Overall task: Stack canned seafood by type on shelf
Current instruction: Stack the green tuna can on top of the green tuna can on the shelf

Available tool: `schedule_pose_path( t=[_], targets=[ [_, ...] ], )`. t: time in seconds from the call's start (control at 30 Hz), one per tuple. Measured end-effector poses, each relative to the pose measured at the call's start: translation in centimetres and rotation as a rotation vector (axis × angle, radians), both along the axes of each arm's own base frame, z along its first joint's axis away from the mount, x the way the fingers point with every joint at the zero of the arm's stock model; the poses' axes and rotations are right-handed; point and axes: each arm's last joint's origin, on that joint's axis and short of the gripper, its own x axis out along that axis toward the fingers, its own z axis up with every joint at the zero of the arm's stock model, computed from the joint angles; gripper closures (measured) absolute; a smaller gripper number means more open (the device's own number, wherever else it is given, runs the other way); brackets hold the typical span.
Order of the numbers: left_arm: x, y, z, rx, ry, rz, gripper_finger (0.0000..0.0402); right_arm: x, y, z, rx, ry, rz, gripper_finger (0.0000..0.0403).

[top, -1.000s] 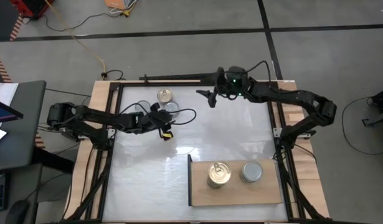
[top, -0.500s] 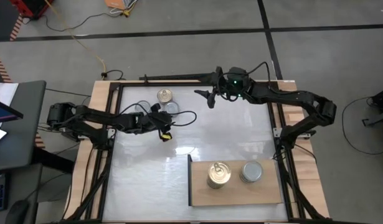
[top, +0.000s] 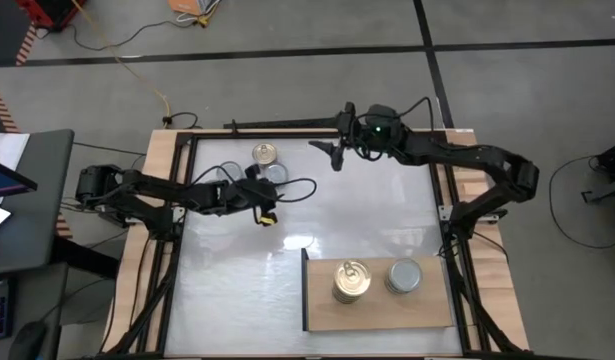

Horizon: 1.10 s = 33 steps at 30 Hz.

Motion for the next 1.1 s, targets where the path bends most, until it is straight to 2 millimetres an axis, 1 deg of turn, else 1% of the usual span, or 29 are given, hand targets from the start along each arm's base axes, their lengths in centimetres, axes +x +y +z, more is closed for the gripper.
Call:
schedule_pose_path(
  t=[0.1,0.2,0.37,0.47,0.57,0.63,0.73,0.83,1.1],
  targets=[
    [0.1,-0.4,0.0,0.0,0.008,-0.036,0.0278,-0.7,0.9,0.7,-0.021,0.023,0.02,0.0101],
    [0.0,-0.6,-0.2,0.029,0.044,-0.057,0.0278,-1.1,1.1,0.7,-0.036,0.069,0.027,0.0101],
    [-0.1,-0.3,-0.2,0.063,0.048,0.009,0.0278,-1.6,0.2,0.3,-0.025,0.114,0.0,0.0101],
    [-0.2,-0.3,-0.2,0.066,0.052,0.016,0.0278,-1.8,-0.5,0.0,-0.028,0.138,-0.021,0.0101],
    [-0.2,-0.7,-0.3,0.067,0.068,0.008,0.0278,-2.1,-1.0,0.0,-0.027,0.136,-0.039,0.0101],
    [-0.5,-1.0,-0.7,0.06,0.108,0.04,0.0278,-2.3,-1.2,0.0,-0.014,0.136,-0.048,0.0101],
    [-0.8,-1.2,-0.9,0.051,0.138,0.108,0.0276,-2.6,-1.2,0.0,-0.001,0.155,-0.053,0.0101],
    [-0.9,-1.3,-1.0,0.024,0.132,0.126,0.0271,-2.7,-1.1,-0.1,0.004,0.175,-0.05,0.0101],
    [-0.8,-1.4,-1.1,0.007,0.143,0.078,0.027,-2.3,-0.5,0.0,0.005,0.163,-0.029,0.0101]
  ],
)
